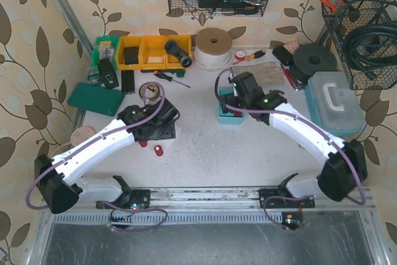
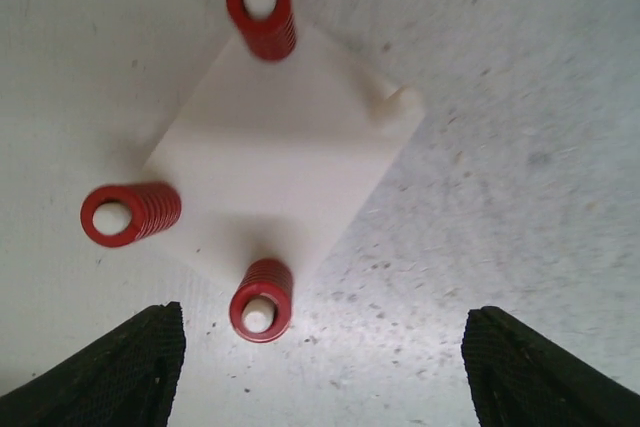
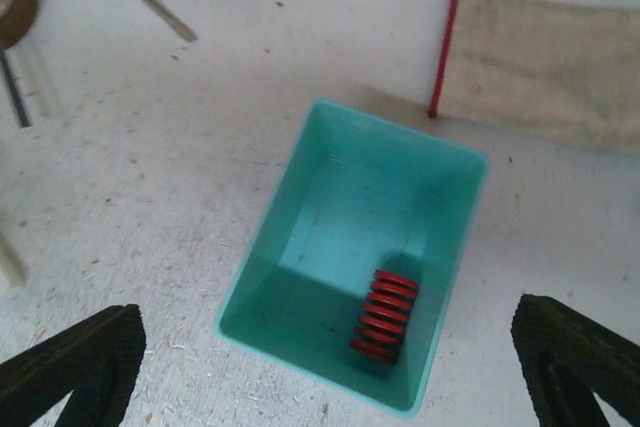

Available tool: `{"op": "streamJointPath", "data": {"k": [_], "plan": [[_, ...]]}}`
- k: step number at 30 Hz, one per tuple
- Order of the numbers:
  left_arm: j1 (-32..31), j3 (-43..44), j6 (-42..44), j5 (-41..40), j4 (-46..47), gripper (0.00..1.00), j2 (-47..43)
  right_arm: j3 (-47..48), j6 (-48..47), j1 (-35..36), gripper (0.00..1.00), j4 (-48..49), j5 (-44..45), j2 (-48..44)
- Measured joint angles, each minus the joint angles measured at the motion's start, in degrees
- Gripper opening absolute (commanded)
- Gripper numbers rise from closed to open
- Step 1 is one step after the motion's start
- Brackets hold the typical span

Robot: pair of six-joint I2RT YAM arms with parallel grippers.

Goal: Install the large spring

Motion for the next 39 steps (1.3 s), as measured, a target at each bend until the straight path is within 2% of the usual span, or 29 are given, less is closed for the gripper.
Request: {"op": "streamJointPath", "data": {"k": [5,6,9,10,12,14,26,39], "plan": [[0.02,8.22,3.85,-0.52,-3.02,0.81,-0.09,4.44,6.88,-3.23,0.98,-5.77,0.46,7.04],[0.02,9.90,4.90,-0.68,-4.07,0.81,-0.09,4.74,8.13,-3.78,0.90,-6.97,0.72,8.15],[0.13,14.67,7.41,-1.25,-7.21,0.82,-0.11,5.97,10.99,-5.20,0.48,-10.29,0.85,11.32],[0.15,15.78,8.13,-1.38,-7.98,0.82,-0.20,6.62,11.47,-5.55,0.38,-11.06,0.70,12.46],[0.15,17.14,9.49,-1.77,-9.38,0.82,-0.55,8.48,12.63,-6.12,0.26,-12.44,0.28,15.23],[0.52,17.35,10.69,-2.29,-10.51,0.82,-1.27,10.01,13.97,-6.21,0.20,-13.05,-0.17,17.59],[3.61,17.33,15.65,-2.49,-13.14,0.82,-3.41,18.99,19.10,-6.21,0.21,-20.39,-0.85,29.57],[5.77,17.33,18.40,-2.38,-13.60,0.82,-3.41,22.67,22.36,-6.14,0.26,-24.30,-0.85,36.94]]}}
